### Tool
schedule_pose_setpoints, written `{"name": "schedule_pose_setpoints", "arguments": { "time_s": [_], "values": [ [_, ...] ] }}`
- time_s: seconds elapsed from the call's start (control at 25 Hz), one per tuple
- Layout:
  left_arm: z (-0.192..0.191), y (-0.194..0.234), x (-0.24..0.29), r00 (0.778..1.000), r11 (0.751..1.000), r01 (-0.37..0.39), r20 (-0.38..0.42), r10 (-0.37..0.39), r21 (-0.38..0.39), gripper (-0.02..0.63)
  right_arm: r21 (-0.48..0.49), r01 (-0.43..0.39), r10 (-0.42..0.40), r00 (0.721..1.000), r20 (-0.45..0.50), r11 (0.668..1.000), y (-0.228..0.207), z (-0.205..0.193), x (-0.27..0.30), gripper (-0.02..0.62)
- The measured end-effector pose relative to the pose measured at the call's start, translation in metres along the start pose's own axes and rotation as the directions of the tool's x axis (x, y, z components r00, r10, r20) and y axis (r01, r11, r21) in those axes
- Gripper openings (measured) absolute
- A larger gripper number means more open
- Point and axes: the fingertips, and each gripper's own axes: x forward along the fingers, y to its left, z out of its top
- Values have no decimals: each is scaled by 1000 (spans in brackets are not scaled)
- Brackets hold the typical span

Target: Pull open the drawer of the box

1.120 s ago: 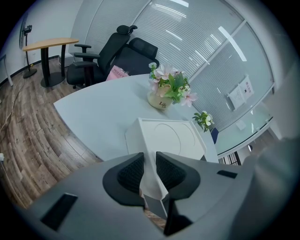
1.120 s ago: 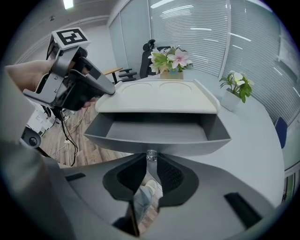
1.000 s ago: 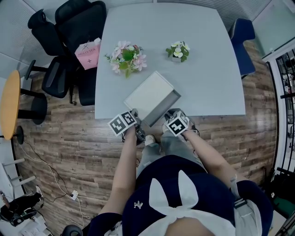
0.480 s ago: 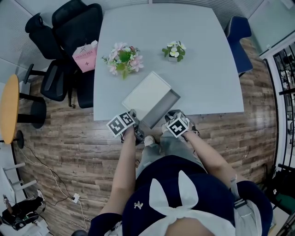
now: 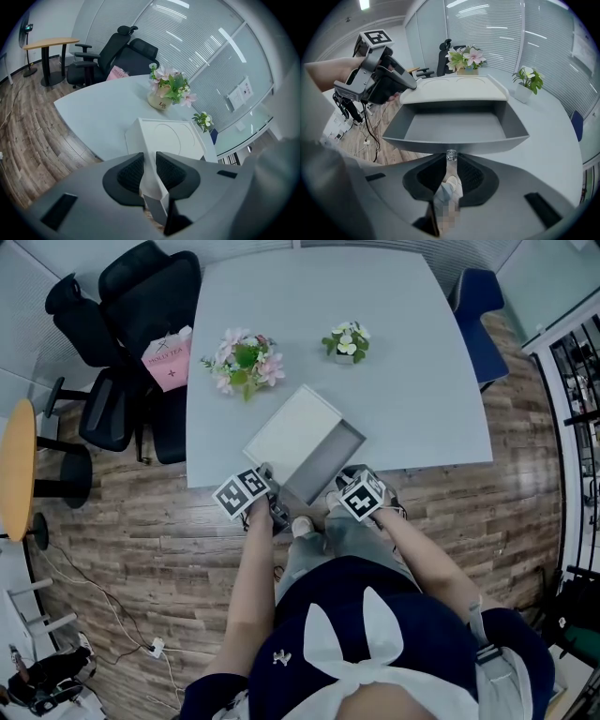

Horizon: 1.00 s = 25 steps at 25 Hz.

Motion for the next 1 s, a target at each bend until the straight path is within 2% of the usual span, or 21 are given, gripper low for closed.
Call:
{"name": "schedule_pose_setpoints", "arguments": {
  "time_s": [1.0],
  "values": [
    [0, -1, 0, 1000, 1000, 7, 12, -8, 10, 94, 20, -6, 6, 1000, -2, 1000, -1, -32, -12, 78]
  ]
}}
